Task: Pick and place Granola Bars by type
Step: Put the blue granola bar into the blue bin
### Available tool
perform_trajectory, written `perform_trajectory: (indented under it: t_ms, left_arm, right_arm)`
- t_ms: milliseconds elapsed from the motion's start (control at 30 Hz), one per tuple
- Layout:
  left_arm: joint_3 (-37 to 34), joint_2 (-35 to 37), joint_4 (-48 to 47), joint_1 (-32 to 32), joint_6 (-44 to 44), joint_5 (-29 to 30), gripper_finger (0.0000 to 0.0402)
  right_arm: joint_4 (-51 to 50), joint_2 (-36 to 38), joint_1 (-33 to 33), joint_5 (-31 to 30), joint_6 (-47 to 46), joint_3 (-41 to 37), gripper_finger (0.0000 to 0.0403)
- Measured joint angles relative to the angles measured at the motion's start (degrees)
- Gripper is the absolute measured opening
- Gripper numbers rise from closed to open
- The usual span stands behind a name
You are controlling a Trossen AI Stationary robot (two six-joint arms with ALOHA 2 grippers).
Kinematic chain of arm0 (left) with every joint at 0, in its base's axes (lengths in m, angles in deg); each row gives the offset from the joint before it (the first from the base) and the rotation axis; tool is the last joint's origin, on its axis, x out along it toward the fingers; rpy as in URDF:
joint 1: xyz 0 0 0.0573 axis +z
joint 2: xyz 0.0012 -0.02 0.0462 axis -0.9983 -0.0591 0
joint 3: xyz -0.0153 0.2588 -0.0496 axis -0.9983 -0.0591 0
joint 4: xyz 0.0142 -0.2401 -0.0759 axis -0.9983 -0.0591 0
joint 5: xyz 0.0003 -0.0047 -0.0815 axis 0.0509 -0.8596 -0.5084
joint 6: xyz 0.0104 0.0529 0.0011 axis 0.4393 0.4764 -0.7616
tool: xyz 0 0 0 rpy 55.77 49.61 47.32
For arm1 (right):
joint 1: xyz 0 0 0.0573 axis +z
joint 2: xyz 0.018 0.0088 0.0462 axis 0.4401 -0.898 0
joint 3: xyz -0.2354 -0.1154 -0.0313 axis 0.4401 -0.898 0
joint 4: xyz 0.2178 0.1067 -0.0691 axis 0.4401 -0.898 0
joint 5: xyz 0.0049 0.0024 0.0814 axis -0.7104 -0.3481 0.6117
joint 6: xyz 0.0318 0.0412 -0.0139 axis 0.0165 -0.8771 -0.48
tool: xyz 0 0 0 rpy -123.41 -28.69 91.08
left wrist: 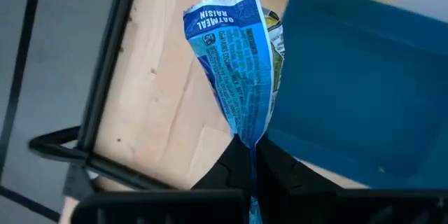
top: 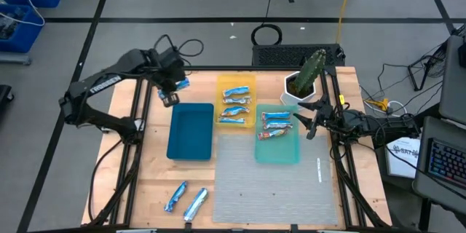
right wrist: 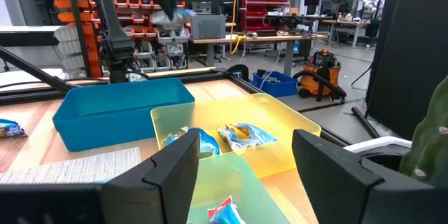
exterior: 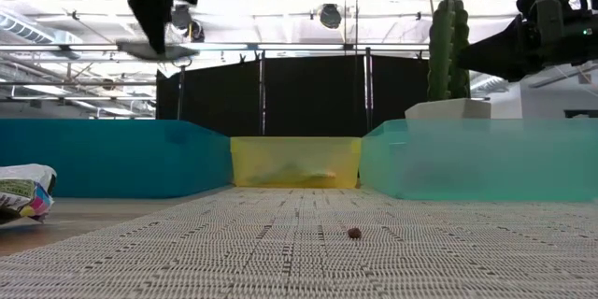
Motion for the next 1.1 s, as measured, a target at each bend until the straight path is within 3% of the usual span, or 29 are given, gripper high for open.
perform_trajectory:
  t_ms: [300, 500, 733, 1100]
  left_arm:
    - [16.9, 0.0, -10.8, -8.8, -4.2, -1.6, 0.0005]
    - [20.4, 0.0, -11.2, -17.3, -7.8, -3.2, 0.0005]
    - [16.5, 0.0, -10.4, -26.3, -7.4, -2.8, 0.0005]
    - [-1.0, -0.2, 0.8, -25.4, 0.5, -2.7, 0.0005]
  right_arm:
    - [0.0, 0.0, 0.0, 0.0, 0.0, 0.0, 0.0222]
    - [0.0, 0.0, 0.0, 0.0, 0.0, 0.0, 0.0222]
    - [0.0, 0.0, 0.0, 0.0, 0.0, 0.0, 0.0222]
    - [0.0, 0.0, 0.0, 0.0, 0.0, 0.0, 0.0222]
